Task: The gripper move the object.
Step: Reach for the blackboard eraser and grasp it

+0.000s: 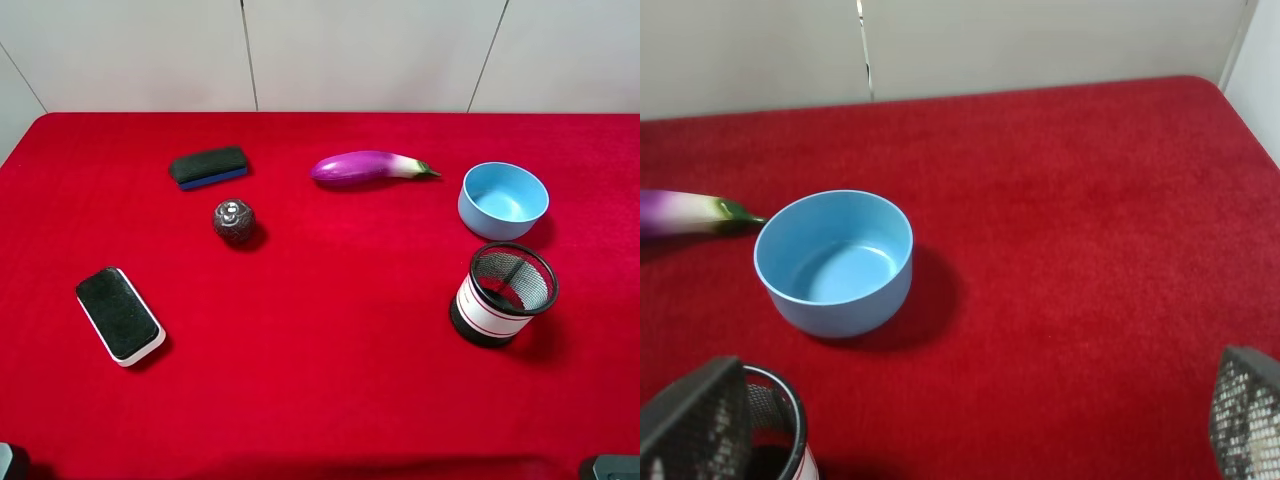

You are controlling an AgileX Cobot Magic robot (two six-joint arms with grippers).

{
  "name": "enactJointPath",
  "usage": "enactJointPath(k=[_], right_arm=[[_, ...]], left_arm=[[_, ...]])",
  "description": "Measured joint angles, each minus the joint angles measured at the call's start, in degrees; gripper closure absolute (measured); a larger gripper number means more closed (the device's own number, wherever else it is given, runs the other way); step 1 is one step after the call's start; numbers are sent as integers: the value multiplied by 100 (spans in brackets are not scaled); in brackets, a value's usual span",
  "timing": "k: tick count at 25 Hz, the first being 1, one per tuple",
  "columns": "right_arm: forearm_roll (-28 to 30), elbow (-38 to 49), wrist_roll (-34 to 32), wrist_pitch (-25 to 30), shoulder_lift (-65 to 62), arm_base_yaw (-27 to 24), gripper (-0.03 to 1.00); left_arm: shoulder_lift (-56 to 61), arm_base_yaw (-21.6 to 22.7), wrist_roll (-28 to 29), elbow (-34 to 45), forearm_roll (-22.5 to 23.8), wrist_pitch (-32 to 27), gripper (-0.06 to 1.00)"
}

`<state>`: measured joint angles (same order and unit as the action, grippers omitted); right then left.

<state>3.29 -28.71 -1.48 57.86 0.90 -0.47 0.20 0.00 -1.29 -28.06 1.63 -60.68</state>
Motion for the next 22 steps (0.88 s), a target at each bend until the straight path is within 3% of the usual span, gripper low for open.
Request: enactJointPath(k=[22], right_arm=[[4, 0, 0, 0, 0, 0, 28]], left_arm=[[0, 0, 0, 0, 0, 0, -5]])
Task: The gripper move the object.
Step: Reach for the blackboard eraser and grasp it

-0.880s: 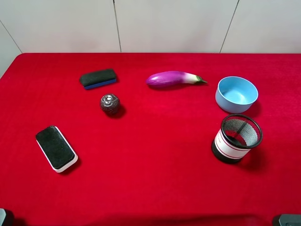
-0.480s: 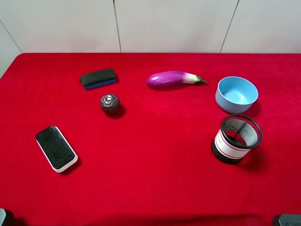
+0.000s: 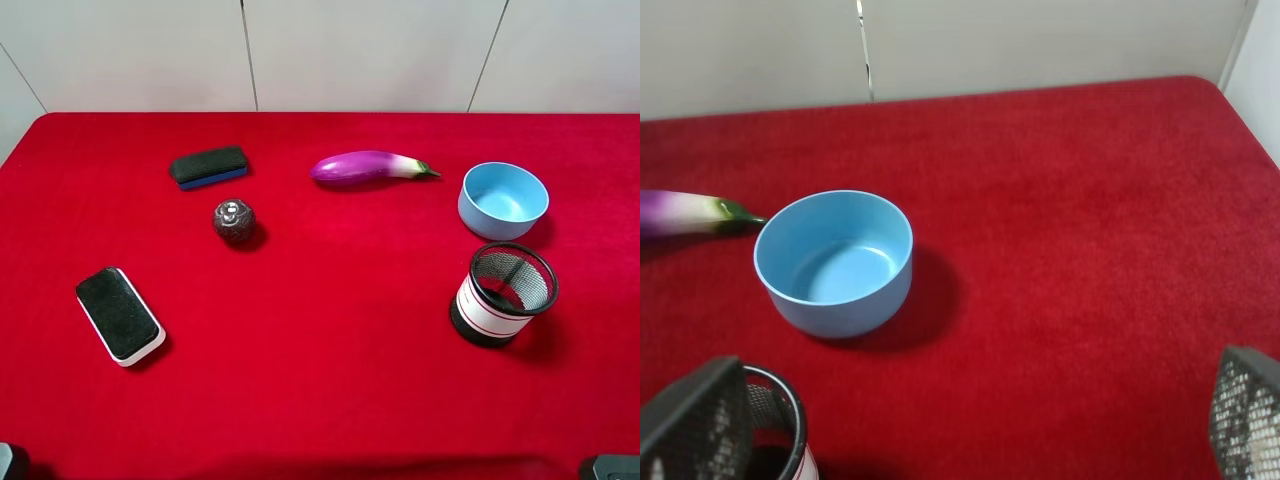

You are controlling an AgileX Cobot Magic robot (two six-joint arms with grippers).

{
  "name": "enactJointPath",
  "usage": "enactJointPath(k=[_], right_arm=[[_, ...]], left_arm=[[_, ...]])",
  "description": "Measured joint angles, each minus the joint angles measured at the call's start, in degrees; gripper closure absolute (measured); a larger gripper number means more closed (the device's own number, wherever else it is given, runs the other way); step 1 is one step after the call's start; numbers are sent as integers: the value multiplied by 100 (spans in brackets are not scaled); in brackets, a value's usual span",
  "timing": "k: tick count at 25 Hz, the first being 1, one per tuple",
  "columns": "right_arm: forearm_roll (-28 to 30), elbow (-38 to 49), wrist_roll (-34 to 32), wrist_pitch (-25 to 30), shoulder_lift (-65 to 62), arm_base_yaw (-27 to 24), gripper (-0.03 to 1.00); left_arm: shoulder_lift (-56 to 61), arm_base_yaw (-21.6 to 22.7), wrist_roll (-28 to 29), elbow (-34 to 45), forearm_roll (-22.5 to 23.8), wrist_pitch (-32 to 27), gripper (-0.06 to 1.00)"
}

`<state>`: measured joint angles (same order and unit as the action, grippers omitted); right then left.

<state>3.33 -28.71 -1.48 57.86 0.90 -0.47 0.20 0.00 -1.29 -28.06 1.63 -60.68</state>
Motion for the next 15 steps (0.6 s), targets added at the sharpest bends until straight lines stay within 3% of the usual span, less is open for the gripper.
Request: enactJointPath(k=[15], right_arm=[[0, 0, 0, 0, 0, 0, 28]], left_arm=[[0, 0, 33, 0, 0, 0, -5]])
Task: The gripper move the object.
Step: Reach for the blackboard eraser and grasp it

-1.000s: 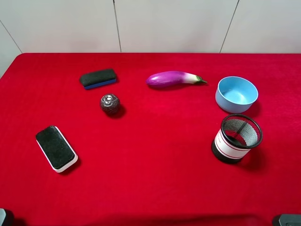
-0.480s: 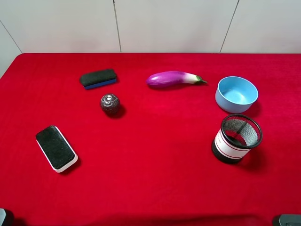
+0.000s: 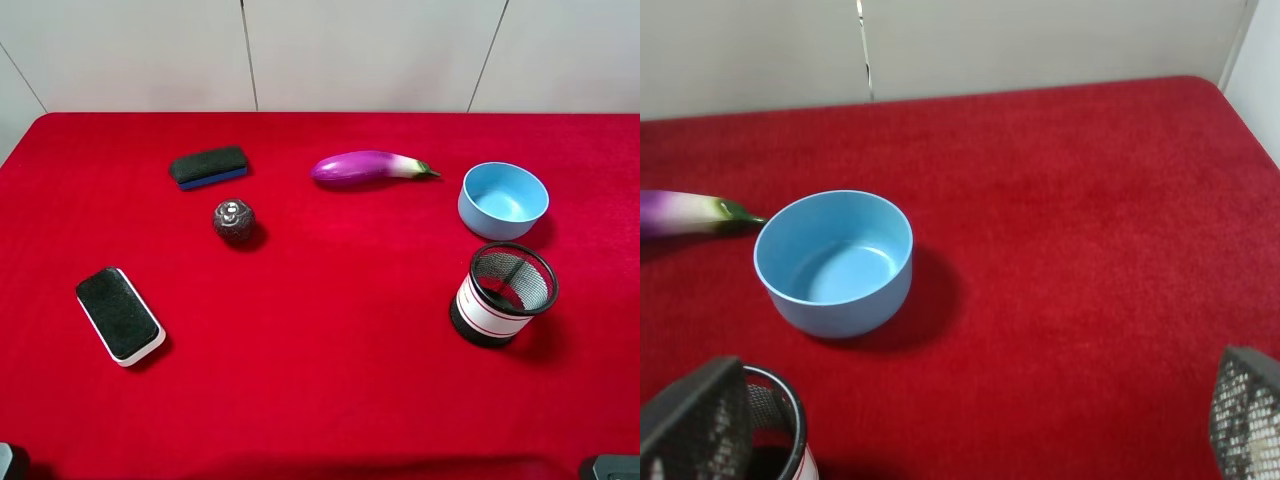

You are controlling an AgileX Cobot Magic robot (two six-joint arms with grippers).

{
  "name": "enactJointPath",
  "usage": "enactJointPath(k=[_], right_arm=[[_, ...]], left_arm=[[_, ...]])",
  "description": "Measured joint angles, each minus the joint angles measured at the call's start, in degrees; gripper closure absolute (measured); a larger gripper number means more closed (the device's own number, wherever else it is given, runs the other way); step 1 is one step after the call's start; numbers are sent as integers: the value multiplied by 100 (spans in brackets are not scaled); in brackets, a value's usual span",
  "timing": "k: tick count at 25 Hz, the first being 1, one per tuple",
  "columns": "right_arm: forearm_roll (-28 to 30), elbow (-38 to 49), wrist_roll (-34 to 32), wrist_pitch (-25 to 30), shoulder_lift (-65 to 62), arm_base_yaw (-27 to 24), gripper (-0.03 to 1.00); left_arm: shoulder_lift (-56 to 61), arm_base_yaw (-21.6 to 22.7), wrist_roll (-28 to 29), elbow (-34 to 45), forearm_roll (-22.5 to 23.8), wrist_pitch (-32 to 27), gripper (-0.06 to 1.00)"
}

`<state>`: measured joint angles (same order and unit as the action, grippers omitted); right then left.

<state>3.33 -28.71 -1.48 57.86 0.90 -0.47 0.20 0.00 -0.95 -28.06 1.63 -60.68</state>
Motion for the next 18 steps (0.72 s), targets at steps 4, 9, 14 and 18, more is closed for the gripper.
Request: enactJointPath(k=[4, 9, 14, 18], right_arm=[[0, 0, 0, 0, 0, 0, 28], [0, 0, 0, 0, 0, 0, 28], [7, 0, 0, 0, 0, 0, 28], [9, 0, 0, 0, 0, 0, 28]], left_arm=[[-372, 0, 163, -231, 0, 5, -5], [-1637, 0, 184, -939, 0, 10, -5], [-3090, 0, 184, -1818, 0, 10, -4], [-4329, 0, -27, -2517, 0, 29, -4]])
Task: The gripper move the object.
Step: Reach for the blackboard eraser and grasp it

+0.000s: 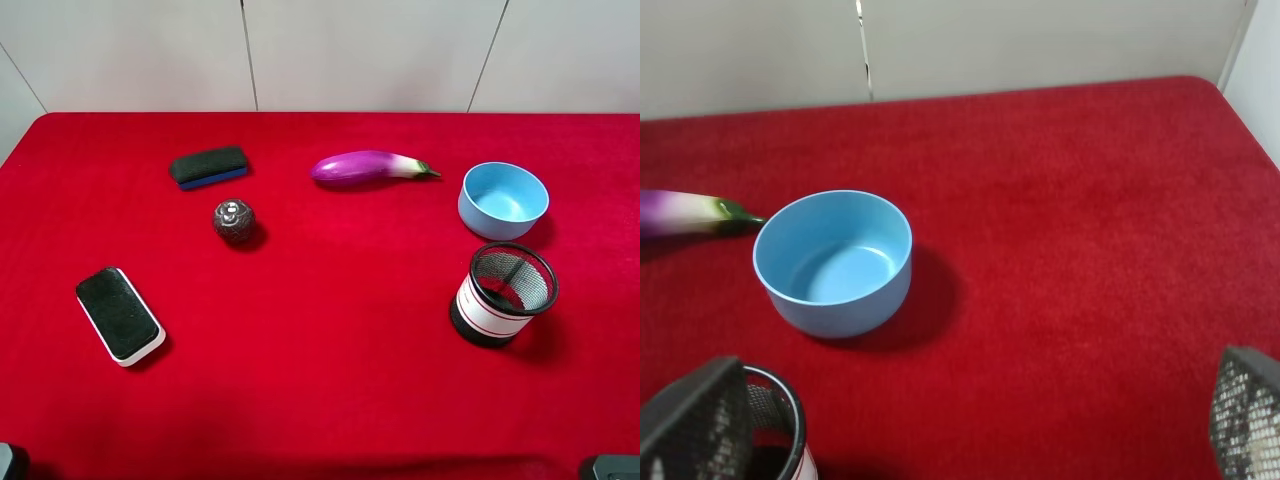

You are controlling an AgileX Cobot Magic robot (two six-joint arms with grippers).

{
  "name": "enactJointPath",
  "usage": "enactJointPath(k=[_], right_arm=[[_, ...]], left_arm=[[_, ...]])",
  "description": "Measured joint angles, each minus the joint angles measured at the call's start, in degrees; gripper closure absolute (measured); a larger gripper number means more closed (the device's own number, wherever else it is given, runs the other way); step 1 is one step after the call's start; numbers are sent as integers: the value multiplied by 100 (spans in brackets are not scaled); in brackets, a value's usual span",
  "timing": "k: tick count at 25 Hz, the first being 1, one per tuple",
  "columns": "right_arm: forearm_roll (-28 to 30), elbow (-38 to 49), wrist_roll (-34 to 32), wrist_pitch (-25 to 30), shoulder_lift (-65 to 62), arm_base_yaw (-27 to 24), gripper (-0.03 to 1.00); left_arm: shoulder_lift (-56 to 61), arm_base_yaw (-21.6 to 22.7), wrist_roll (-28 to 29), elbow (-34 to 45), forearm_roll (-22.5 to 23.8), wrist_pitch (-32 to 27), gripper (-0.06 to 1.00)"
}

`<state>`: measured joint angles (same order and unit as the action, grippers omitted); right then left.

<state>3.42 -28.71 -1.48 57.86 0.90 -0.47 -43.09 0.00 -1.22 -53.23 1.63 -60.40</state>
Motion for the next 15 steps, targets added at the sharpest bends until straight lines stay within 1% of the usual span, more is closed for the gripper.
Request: enactJointPath(k=[3, 11, 15], right_arm=[[0, 0, 0, 0, 0, 0, 28], [0, 0, 0, 0, 0, 0, 28], [0, 0, 0, 0, -7, 0, 28]], left_arm=[[-770, 0, -285, -526, 0, 7, -4], [-2818, 0, -780, -1791, 0, 33, -4], [-3722, 0, -1172, -2385, -255, 58, -4]])
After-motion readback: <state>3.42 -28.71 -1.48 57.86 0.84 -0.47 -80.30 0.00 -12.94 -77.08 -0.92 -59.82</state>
